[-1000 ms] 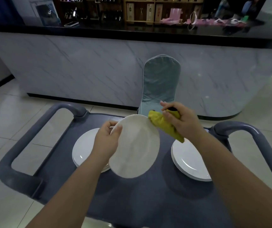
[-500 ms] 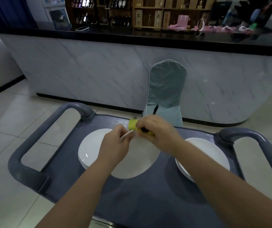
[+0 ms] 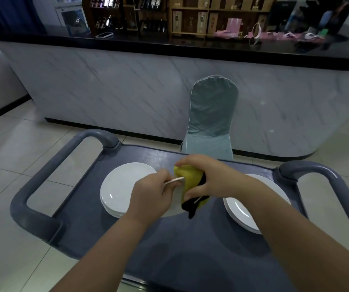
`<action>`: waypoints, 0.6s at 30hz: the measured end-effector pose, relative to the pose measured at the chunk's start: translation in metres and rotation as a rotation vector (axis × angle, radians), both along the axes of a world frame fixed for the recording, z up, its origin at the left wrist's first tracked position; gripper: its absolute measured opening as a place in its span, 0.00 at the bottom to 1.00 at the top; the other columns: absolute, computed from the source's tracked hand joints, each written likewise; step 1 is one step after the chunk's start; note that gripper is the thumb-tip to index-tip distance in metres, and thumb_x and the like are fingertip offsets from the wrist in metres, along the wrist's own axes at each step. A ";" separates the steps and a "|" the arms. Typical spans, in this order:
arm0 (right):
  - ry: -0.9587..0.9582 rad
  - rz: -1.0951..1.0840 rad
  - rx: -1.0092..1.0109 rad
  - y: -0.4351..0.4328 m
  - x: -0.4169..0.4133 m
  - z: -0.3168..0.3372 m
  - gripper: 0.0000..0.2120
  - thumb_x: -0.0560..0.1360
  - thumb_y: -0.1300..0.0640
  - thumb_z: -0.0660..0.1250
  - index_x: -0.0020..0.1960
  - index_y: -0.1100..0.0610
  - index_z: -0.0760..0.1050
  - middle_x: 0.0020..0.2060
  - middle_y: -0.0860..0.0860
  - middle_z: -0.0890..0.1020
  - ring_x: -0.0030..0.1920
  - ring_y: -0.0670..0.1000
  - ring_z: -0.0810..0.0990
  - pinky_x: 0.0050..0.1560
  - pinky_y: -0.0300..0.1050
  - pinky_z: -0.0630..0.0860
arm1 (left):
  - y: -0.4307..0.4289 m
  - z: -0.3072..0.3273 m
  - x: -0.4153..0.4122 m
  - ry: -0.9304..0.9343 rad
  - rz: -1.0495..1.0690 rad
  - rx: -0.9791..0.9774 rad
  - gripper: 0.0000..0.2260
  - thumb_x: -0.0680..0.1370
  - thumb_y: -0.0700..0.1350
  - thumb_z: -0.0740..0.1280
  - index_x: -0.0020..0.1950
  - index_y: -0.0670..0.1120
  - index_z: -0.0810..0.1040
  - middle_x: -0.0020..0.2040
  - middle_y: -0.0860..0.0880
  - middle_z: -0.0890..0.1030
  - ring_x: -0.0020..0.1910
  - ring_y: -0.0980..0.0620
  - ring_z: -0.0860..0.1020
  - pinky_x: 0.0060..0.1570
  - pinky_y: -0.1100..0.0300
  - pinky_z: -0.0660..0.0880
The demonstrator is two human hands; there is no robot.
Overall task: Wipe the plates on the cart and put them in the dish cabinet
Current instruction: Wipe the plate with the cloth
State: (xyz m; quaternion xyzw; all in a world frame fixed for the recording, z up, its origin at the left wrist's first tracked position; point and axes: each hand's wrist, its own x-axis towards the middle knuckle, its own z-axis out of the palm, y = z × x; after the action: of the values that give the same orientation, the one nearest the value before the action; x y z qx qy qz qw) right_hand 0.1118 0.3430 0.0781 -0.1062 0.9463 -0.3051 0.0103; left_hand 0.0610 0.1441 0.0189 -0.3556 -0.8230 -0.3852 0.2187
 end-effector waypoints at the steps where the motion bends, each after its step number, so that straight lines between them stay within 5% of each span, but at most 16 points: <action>1: 0.023 -0.015 0.052 -0.005 0.001 -0.004 0.33 0.65 0.43 0.79 0.67 0.44 0.71 0.60 0.39 0.73 0.60 0.41 0.71 0.61 0.38 0.69 | 0.000 0.001 -0.001 0.034 -0.008 -0.004 0.15 0.76 0.52 0.64 0.36 0.44 0.76 0.28 0.49 0.76 0.27 0.48 0.73 0.26 0.52 0.70; 5: 0.339 -0.047 0.191 -0.018 0.005 -0.005 0.23 0.68 0.46 0.77 0.60 0.49 0.77 0.55 0.46 0.78 0.52 0.50 0.77 0.51 0.51 0.76 | -0.003 0.013 -0.007 0.133 -0.084 0.042 0.13 0.77 0.48 0.65 0.36 0.42 0.78 0.29 0.47 0.76 0.26 0.47 0.73 0.25 0.51 0.71; 11: 0.445 -0.307 -0.260 0.006 0.020 -0.003 0.16 0.67 0.48 0.78 0.49 0.42 0.74 0.44 0.35 0.77 0.46 0.38 0.75 0.47 0.31 0.69 | -0.007 0.038 0.000 -0.179 0.117 0.407 0.08 0.76 0.46 0.68 0.40 0.49 0.71 0.34 0.56 0.76 0.35 0.60 0.74 0.34 0.72 0.67; 18: 0.372 -0.487 -0.128 -0.002 0.042 -0.078 0.11 0.73 0.47 0.71 0.42 0.53 0.74 0.36 0.43 0.75 0.37 0.47 0.74 0.38 0.45 0.72 | 0.012 -0.029 -0.011 0.123 -0.075 -0.204 0.05 0.78 0.45 0.59 0.52 0.47 0.73 0.42 0.47 0.79 0.41 0.46 0.71 0.42 0.51 0.69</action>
State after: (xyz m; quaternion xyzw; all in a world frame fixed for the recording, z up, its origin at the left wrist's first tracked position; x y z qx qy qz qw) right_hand 0.1536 0.3410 0.0004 0.0692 0.9084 -0.3330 -0.2431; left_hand 0.0504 0.1564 -0.0105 -0.4297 -0.8290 -0.2848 0.2168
